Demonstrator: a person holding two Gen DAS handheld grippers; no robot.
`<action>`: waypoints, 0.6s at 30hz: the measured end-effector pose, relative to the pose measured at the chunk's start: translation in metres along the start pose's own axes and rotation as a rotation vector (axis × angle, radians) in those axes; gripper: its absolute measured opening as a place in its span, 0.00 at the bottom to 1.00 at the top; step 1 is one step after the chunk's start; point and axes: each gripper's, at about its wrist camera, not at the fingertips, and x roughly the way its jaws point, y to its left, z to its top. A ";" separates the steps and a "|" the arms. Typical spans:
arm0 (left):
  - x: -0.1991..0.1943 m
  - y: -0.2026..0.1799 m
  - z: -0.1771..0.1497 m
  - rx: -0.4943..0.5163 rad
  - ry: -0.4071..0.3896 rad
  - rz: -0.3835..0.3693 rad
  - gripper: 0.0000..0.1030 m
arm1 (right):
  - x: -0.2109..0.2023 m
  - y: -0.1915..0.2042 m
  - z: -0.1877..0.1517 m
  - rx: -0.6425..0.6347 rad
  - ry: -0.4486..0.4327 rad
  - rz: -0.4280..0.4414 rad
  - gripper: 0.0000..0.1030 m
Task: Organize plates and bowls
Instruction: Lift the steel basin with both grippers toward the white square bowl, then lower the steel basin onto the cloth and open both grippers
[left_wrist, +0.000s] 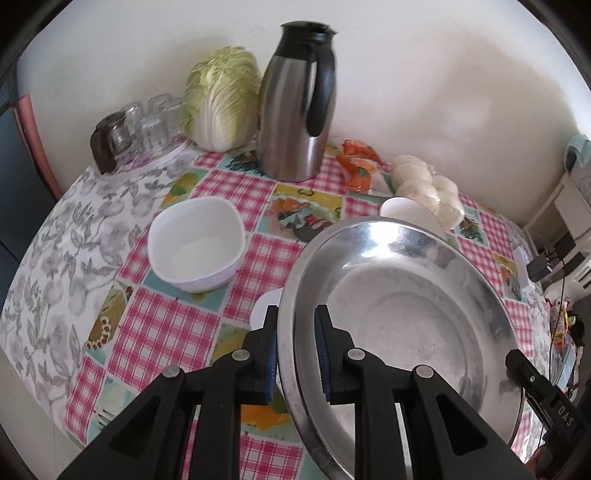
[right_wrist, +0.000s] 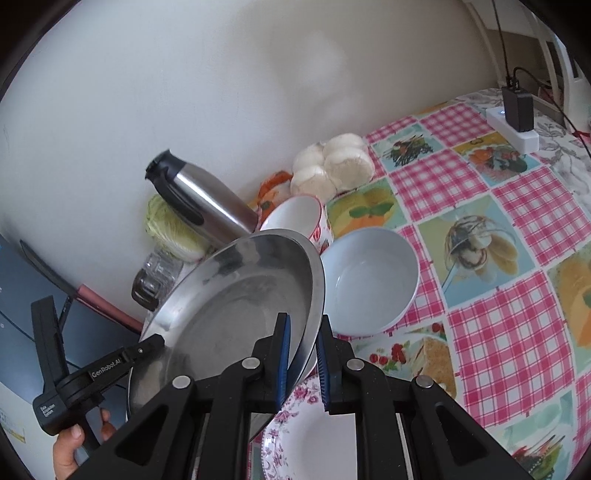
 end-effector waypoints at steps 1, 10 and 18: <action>0.003 0.003 -0.001 -0.012 0.010 -0.001 0.19 | 0.002 0.002 -0.001 -0.006 0.006 -0.004 0.14; 0.019 0.022 -0.001 -0.056 0.060 -0.005 0.19 | 0.017 0.010 -0.008 -0.026 0.041 -0.027 0.15; 0.033 0.040 -0.002 -0.104 0.099 0.007 0.19 | 0.032 0.023 -0.014 -0.069 0.072 -0.037 0.16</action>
